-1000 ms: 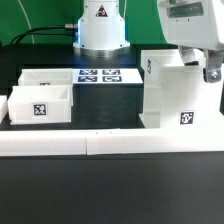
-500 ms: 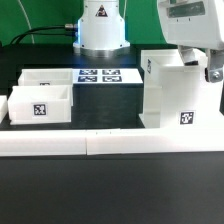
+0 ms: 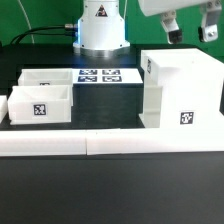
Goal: Assemble drawer
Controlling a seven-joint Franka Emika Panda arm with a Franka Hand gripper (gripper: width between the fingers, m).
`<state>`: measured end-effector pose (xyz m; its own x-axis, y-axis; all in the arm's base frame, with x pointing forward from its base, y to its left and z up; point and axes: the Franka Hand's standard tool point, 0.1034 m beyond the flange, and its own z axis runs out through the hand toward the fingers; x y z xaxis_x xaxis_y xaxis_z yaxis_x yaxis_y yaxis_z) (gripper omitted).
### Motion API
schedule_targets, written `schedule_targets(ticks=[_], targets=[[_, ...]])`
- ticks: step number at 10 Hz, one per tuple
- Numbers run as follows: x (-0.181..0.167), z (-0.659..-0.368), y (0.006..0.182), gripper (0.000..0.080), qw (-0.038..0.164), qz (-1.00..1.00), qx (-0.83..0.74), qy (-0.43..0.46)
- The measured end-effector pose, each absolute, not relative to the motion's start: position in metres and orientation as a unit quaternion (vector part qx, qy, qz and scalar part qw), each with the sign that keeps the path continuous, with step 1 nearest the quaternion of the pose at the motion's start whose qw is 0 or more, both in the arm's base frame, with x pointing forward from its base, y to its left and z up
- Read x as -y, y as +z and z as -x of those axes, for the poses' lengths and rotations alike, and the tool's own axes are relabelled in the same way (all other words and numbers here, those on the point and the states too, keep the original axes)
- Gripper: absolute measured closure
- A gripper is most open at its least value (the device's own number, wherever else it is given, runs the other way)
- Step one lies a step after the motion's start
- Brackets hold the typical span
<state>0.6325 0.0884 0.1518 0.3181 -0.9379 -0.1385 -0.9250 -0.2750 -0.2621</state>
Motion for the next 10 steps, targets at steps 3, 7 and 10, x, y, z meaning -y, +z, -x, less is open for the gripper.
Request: schedule_targets(ticks=[3, 7, 10], targets=[[-0.088, -0.631, 0.149, 0.0150, 0.141, 0.847, -0.511, -0.030], [-0.071, -0.614, 0.145, 0.0150, 0.064, 0.966, -0.250, -0.012], [-0.070, -0.614, 0.143, 0.0150, 0.061, 0.988, -0.144, -0.021]])
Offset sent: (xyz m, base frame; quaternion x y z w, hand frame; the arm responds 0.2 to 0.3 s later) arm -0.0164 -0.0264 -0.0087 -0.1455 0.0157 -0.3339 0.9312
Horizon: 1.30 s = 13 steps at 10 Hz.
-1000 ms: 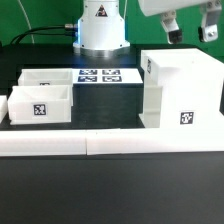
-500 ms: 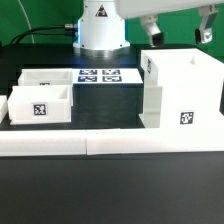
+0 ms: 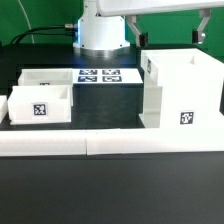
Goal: Assemble drawer
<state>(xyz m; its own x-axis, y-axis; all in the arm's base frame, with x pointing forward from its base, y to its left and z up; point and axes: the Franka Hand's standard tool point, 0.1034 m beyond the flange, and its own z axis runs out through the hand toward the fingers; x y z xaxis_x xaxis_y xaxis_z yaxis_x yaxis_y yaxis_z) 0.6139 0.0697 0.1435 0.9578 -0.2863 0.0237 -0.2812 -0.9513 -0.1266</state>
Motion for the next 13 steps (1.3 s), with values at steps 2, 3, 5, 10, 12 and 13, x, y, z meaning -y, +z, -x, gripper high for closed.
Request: schedule_targets(ticks=[2, 3, 5, 10, 12, 13], targets=[[-0.068, -0.613, 0.142, 0.0150, 0.055, 0.996, -0.059, -0.024], [-0.059, -0.606, 0.138, 0.0150, 0.028, 0.999, 0.015, -0.022], [-0.029, -0.588, 0.134, 0.0150, 0.012, 0.999, 0.028, -0.012], [0.030, -0.570, 0.119, 0.0150, 0.010, 1.000, 0.029, -0.007], [0.029, -0.570, 0.119, 0.0150, 0.010, 0.999, 0.030, -0.006], [0.029, -0.570, 0.119, 0.0150, 0.010, 0.999, 0.030, -0.006]])
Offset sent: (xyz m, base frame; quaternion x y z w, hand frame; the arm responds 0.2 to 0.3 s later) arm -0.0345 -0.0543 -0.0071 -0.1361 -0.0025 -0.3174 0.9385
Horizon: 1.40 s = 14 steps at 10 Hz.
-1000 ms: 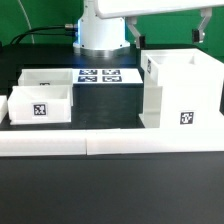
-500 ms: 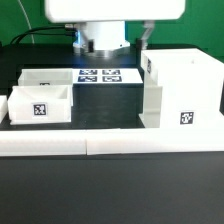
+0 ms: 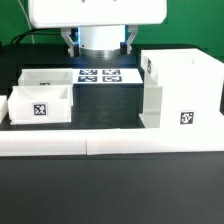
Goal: Assemble drawer
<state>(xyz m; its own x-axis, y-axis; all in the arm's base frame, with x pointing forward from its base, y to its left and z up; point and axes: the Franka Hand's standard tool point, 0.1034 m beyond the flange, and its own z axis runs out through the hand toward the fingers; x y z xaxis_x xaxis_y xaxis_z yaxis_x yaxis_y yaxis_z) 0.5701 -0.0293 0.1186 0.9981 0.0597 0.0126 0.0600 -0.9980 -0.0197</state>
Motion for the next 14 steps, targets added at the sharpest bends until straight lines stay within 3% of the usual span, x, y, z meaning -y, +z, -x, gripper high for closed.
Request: schedule_targets(ticks=[2, 9, 14], targets=[[0.033, -0.567, 0.116, 0.0150, 0.013, 0.999, 0.047, -0.006], [0.067, -0.534, 0.061, 0.0150, 0.012, 0.999, 0.032, -0.007], [0.070, -0.533, 0.058, 0.0150, 0.012, 0.999, 0.029, -0.004]])
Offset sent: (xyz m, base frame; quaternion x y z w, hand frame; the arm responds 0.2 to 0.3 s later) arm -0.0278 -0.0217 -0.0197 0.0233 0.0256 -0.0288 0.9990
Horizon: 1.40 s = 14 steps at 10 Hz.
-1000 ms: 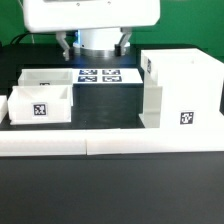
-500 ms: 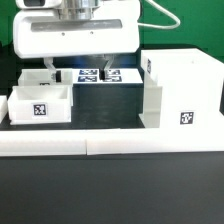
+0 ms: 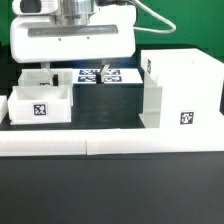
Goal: Assemble drawer
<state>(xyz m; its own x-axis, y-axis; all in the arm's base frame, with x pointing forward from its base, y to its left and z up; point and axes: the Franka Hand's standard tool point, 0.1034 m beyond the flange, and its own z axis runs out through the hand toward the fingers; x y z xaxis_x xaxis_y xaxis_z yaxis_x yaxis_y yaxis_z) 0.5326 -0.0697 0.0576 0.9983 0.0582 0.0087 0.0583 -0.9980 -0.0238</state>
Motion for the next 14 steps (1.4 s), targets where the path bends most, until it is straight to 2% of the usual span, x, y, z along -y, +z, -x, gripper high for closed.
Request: schedule_targets(ticks=[1, 7, 11, 13, 14], targets=[[0.076, -0.528, 0.053, 0.0150, 0.017, 0.999, 0.032, -0.004], [0.084, -0.507, 0.016, 0.0150, -0.002, 0.999, 0.030, -0.012], [0.086, -0.502, 0.007, 0.0150, -0.003, 1.000, 0.028, -0.004], [0.086, -0.501, 0.007, 0.0177, -0.002, 1.000, 0.027, -0.003], [0.086, -0.501, 0.007, 0.0355, -0.002, 1.000, 0.027, -0.003]])
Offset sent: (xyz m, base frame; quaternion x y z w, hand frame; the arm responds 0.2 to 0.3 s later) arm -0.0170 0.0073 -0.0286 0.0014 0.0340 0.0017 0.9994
